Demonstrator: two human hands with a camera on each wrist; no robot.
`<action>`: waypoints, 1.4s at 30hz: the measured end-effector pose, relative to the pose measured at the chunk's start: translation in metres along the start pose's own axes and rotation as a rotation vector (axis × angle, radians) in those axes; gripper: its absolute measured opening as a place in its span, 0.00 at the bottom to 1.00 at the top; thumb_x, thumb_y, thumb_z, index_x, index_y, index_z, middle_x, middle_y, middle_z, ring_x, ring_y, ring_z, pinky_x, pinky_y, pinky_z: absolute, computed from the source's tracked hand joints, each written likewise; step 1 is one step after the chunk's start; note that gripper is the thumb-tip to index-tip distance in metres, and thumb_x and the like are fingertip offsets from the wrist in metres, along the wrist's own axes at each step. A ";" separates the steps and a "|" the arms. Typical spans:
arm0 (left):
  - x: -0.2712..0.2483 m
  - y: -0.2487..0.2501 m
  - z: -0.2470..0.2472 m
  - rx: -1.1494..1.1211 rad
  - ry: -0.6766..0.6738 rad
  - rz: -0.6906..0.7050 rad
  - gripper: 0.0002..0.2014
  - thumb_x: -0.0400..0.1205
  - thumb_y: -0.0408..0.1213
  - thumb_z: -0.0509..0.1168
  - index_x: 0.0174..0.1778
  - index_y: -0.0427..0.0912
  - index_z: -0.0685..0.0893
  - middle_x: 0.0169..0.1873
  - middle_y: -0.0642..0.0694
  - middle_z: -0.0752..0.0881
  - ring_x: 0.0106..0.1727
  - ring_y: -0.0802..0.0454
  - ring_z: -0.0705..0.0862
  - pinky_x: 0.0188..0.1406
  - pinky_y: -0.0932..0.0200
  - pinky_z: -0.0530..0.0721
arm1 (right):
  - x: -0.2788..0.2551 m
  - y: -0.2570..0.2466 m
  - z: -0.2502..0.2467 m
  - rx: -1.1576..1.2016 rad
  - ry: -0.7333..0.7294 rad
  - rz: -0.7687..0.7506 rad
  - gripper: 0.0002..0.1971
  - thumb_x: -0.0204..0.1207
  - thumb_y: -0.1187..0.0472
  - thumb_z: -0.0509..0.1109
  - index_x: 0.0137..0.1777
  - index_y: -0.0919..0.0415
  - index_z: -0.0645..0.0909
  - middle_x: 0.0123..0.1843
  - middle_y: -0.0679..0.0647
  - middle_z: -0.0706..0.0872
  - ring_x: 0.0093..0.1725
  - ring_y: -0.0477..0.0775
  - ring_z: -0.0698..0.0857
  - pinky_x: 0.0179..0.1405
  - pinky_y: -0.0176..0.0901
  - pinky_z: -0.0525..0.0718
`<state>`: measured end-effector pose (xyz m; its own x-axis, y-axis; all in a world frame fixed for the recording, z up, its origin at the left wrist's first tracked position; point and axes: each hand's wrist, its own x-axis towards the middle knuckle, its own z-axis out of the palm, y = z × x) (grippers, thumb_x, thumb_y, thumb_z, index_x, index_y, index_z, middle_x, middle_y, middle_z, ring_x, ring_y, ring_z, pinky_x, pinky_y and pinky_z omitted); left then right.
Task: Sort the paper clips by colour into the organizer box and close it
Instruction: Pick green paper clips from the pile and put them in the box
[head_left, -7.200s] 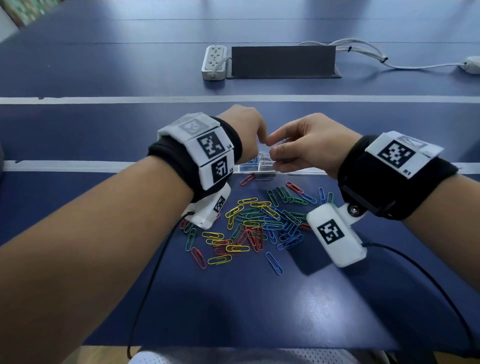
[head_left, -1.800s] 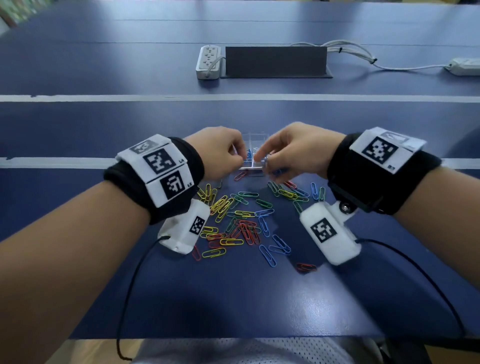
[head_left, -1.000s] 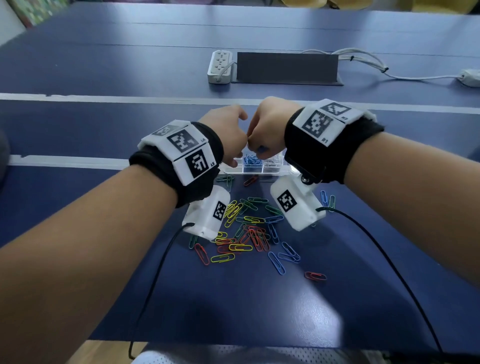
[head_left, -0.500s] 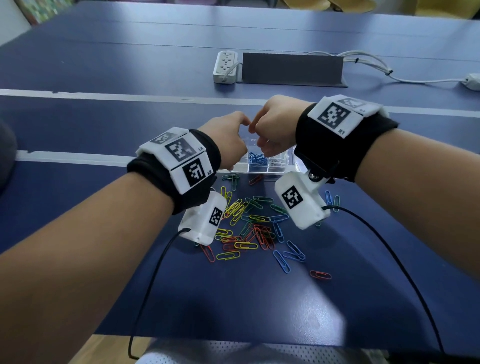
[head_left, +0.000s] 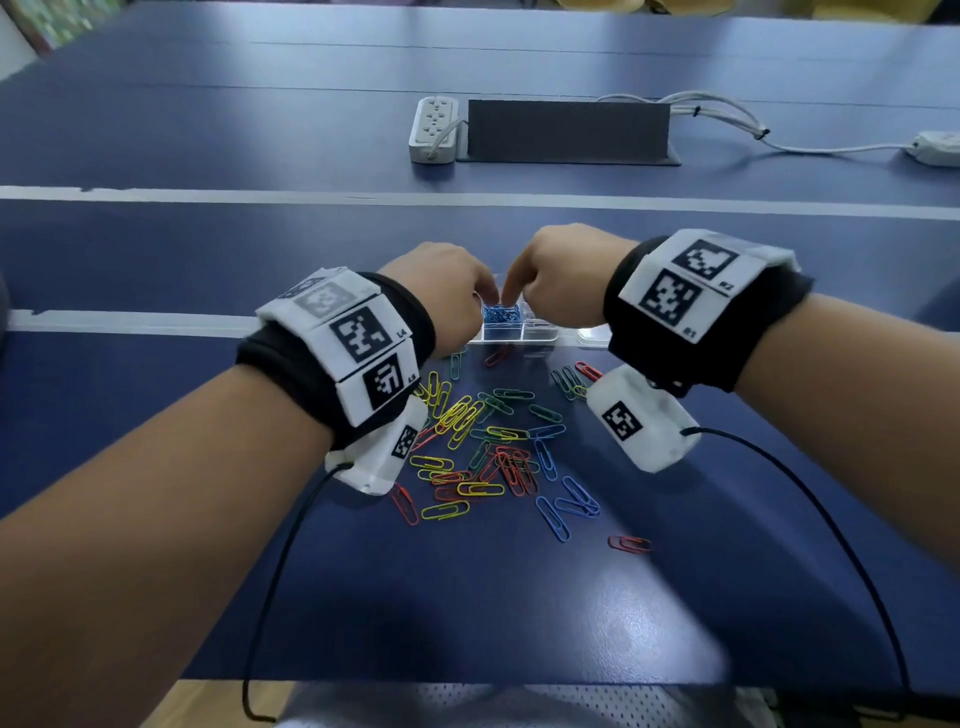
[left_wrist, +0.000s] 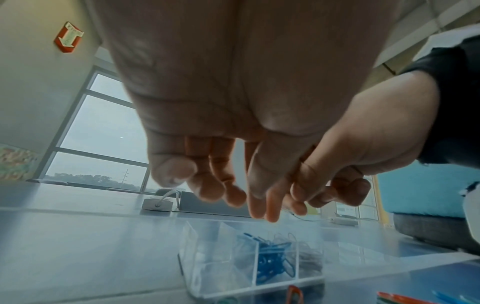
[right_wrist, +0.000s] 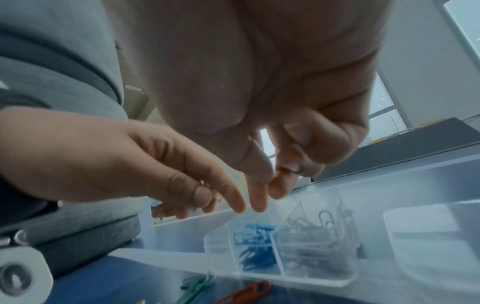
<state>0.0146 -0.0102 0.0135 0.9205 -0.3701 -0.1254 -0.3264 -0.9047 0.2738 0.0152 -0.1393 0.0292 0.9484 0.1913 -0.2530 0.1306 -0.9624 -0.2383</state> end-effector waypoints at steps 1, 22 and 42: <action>-0.001 -0.001 -0.002 -0.017 0.017 0.003 0.19 0.82 0.32 0.55 0.62 0.50 0.85 0.64 0.42 0.82 0.68 0.44 0.77 0.67 0.56 0.73 | -0.002 0.004 -0.003 0.009 0.016 -0.002 0.19 0.76 0.66 0.57 0.56 0.53 0.88 0.41 0.51 0.86 0.50 0.58 0.80 0.55 0.42 0.80; -0.019 0.052 0.026 0.238 -0.248 0.257 0.08 0.73 0.48 0.71 0.31 0.52 0.82 0.23 0.55 0.72 0.36 0.49 0.76 0.37 0.57 0.77 | -0.041 0.051 0.020 -0.147 -0.091 0.045 0.10 0.68 0.64 0.69 0.40 0.45 0.79 0.39 0.48 0.84 0.46 0.56 0.82 0.55 0.48 0.85; -0.023 0.043 0.016 -0.013 -0.265 0.233 0.09 0.75 0.31 0.59 0.32 0.50 0.72 0.27 0.54 0.76 0.29 0.63 0.72 0.30 0.65 0.71 | -0.042 0.064 0.020 -0.072 -0.045 0.205 0.13 0.65 0.57 0.79 0.49 0.60 0.89 0.48 0.58 0.89 0.50 0.61 0.87 0.47 0.44 0.85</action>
<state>-0.0238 -0.0441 0.0129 0.7331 -0.6100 -0.3007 -0.5170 -0.7871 0.3364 -0.0221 -0.2057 0.0062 0.9436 -0.0030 -0.3310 -0.0420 -0.9930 -0.1106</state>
